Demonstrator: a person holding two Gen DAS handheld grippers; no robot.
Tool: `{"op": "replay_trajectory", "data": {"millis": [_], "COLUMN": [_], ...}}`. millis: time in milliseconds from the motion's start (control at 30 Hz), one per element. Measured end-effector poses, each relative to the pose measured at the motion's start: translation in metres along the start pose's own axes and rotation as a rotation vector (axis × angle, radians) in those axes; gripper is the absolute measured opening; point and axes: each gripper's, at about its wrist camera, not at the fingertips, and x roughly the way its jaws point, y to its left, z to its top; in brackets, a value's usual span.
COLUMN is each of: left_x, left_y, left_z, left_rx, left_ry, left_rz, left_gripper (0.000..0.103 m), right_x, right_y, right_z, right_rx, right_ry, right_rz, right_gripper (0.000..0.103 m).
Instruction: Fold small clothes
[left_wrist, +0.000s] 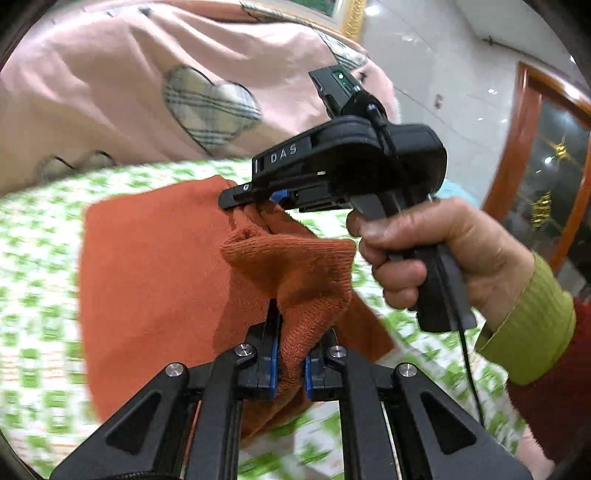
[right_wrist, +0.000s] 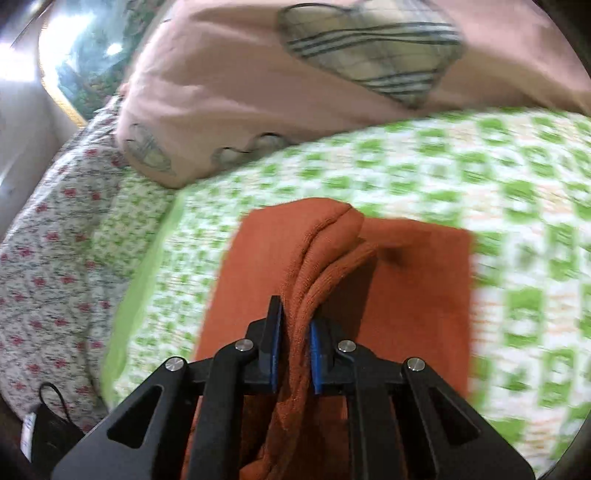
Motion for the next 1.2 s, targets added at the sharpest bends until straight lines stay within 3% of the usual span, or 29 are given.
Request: {"op": "replay_trajectory", "data": {"millis": [167,367,533,667,767,867,900,933,1033,1200], "left_x": [0.037,0.059,0.064,0.052,0.033,0.01,0.0,-0.008,-0.03,-0.03], "left_y": [-0.013,-0.01,-0.012,-0.012,-0.005,0.01,0.017,0.021,0.047,0.093], "left_z": [-0.009,-0.015,-0.011,-0.01,-0.013,-0.017,-0.018,-0.02,-0.022,-0.017], "left_rx": [-0.02,-0.033,-0.028,-0.042,-0.071,-0.103,-0.118,-0.13,-0.2,-0.312], "left_ry": [0.082,0.131,0.148,0.162,0.166,0.153,0.143,0.135,0.106,0.111], "left_rz": [-0.061,-0.063,-0.055,-0.074,-0.09,-0.076,-0.065,-0.055,-0.014,0.034], "left_gripper": [0.008,0.009,0.011,0.022,0.037,0.041,0.042,0.047,0.059,0.063], "right_x": [-0.009,-0.003,-0.003,-0.012,-0.023,-0.038,-0.045,-0.052,-0.068,-0.056], "right_y": [-0.045,-0.054,-0.058,-0.06,-0.055,-0.058,-0.061,-0.064,-0.063,-0.04], "right_z": [-0.017,-0.026,-0.028,-0.035,-0.04,-0.043,-0.045,-0.046,-0.052,-0.059], "right_rx": [0.068,0.031,0.033,0.023,-0.006,-0.001,0.022,0.059,0.123,0.063], "right_ry": [0.002,0.017,-0.001,-0.013,-0.034,-0.051,-0.06,-0.073,-0.099,-0.047], "right_rz": [-0.059,-0.126,-0.13,-0.17,-0.247,-0.375,-0.374,-0.337,-0.237,-0.184], "right_gripper": [0.014,0.014,0.014,0.02,0.021,0.024,0.024,0.029,0.073,0.076]}}
